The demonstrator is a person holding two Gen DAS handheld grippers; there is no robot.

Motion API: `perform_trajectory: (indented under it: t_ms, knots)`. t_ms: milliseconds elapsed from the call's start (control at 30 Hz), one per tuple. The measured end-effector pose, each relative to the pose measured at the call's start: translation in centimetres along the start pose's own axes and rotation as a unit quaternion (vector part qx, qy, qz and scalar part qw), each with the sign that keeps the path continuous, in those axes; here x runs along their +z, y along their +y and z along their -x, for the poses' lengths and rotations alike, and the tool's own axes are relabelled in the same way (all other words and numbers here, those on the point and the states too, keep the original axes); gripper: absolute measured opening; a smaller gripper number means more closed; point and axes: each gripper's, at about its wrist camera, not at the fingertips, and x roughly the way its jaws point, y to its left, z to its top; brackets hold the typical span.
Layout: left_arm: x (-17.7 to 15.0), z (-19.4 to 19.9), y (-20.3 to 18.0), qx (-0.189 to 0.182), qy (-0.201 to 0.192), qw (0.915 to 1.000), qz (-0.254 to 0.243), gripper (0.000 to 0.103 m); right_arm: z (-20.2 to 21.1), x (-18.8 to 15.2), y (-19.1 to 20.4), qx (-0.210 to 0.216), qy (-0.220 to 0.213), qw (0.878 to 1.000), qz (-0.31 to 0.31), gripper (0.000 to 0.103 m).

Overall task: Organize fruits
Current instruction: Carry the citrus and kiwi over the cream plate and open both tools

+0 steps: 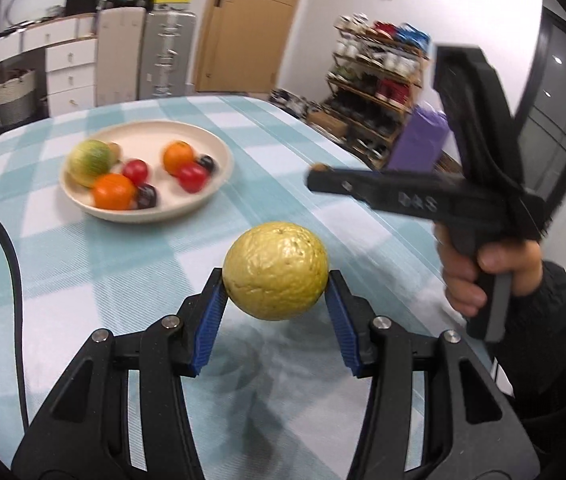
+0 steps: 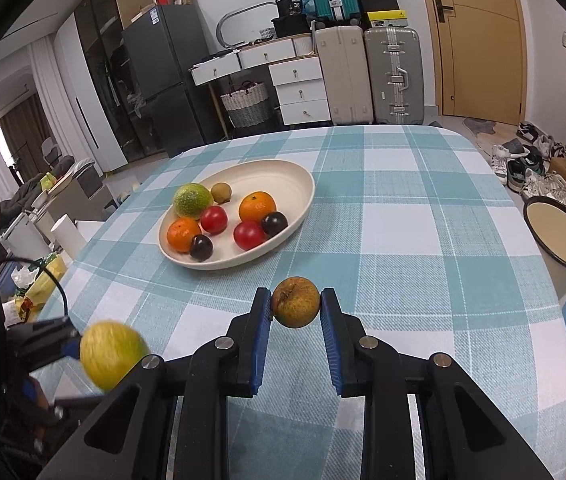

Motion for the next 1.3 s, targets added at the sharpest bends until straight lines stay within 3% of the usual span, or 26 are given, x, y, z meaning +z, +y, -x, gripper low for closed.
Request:
perform_trajectory:
  t_ms: [400,1000,1300]
  knots:
    - [3.6,-0.1,5.7,0.059,-0.029,0.9971,0.037,0.047,-1.8,1.9,1.8,0.017,0.01,1.0,0.02,0.025]
    - [8.9,-3.5,9.1,0.101,-0.055,0.9921,0.049,0.047,-4.8,5.5,2.3,0.025,0.001,1.0,0.016,0.025]
    - [11.1,-6.4,11.1,0.117,-0.049,0.9908,0.047,0.047,-7.3,7.2,1.8,0.027,0.003,1.0,0.008,0.025]
